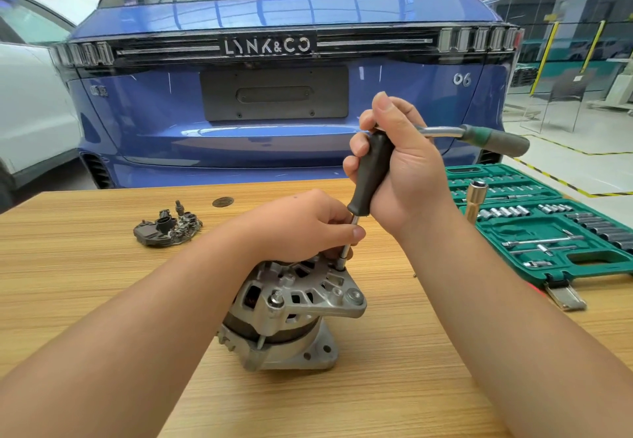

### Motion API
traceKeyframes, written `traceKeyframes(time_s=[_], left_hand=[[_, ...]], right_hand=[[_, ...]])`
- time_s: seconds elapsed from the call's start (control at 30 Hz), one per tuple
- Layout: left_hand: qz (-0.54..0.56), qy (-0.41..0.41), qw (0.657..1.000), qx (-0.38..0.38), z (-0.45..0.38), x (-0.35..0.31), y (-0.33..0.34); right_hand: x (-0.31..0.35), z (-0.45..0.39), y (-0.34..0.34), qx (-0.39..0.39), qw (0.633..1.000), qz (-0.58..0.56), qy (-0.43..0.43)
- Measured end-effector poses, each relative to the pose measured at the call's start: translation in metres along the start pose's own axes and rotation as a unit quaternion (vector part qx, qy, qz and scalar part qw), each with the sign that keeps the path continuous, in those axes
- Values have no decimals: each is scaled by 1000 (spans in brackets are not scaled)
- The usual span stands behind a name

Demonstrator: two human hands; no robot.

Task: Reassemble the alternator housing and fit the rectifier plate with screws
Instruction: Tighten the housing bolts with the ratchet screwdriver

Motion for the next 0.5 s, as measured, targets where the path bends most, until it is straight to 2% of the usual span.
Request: traceKeyframes(time_s=[0.27, 0.4, 0.5], left_hand=[[-11, 3, 1000, -23, -3, 3, -2], [-31, 6, 999, -24, -3, 3, -2], [-43, 6, 999, -17, -4, 3, 0]], right_hand=[[-3, 4, -10, -86, 996, 34, 19], [-15, 4, -28, -156, 975, 7, 160], [-14, 4, -33, -142, 961, 3, 236]])
Point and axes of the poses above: each hand's wrist, its own z-axis away from the middle knuckle, its own y-axis out of the palm, x = y × z, the point moved 10 cm from there along -z, towards the middle knuckle, and after that the axes turned 5 degrees about y, right-handed, at the moved point
